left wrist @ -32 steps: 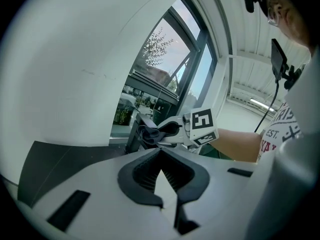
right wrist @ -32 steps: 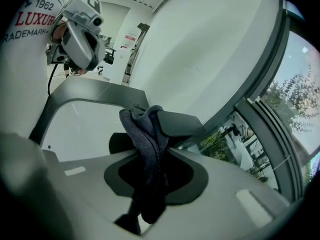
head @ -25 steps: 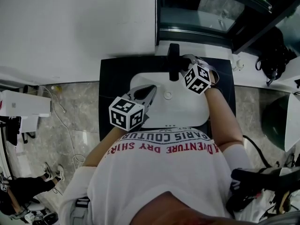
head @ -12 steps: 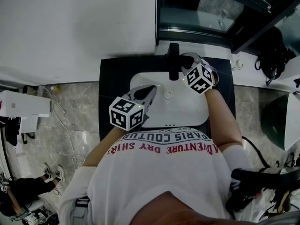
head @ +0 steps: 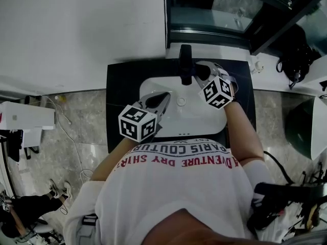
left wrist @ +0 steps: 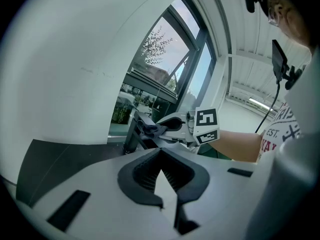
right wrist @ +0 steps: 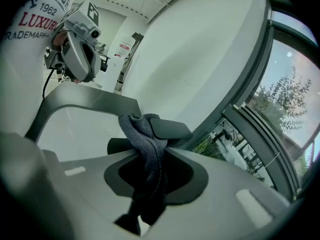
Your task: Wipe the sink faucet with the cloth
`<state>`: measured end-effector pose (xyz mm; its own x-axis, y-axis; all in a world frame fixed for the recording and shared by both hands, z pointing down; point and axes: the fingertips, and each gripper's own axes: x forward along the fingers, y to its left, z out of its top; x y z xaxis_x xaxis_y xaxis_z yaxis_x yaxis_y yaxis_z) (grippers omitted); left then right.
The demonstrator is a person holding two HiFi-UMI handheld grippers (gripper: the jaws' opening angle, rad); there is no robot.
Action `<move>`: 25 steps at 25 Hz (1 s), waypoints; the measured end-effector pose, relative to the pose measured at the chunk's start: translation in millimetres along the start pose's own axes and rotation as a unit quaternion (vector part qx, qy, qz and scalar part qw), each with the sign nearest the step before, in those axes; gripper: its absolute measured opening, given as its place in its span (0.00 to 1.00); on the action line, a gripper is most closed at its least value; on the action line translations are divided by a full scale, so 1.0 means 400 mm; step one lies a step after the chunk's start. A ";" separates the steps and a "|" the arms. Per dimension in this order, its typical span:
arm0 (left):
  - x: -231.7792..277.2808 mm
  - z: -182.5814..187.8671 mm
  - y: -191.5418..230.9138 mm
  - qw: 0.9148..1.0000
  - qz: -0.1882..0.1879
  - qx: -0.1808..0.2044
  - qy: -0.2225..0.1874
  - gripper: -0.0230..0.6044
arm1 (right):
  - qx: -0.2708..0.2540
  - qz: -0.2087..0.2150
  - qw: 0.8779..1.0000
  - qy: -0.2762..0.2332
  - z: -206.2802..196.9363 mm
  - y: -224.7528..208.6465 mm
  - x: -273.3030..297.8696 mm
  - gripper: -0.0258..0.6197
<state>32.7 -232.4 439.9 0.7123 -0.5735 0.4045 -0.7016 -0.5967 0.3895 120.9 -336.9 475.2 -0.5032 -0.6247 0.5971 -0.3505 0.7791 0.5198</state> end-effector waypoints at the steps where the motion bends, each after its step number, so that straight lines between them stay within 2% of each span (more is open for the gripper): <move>1: 0.001 -0.004 -0.002 1.000 -0.001 0.000 0.001 0.04 | -0.001 0.001 1.000 -0.002 0.000 0.008 -0.005 0.16; 8: 0.018 -0.024 -0.017 1.000 -0.006 0.001 0.008 0.04 | 0.022 0.010 0.999 -0.023 -0.007 0.045 -0.038 0.16; 15: 0.025 -0.026 -0.009 1.000 -0.002 -0.004 0.012 0.04 | 0.043 0.050 0.995 -0.078 0.028 0.140 -0.109 0.16; 21: 0.030 -0.026 0.030 1.000 0.015 -0.012 0.012 0.04 | 0.022 0.096 0.994 -0.051 -0.038 0.252 -0.060 0.16; 25: 0.030 -0.024 0.049 1.000 0.023 -0.017 0.010 0.04 | 0.012 0.095 0.995 -0.017 -0.112 0.266 -0.003 0.16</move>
<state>27.2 -245.6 460.5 0.6795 -0.5878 0.4391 -0.7336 -0.5510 0.3977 119.6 -255.7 557.4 -0.5891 -0.4645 0.6612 -0.2658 0.8841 0.3843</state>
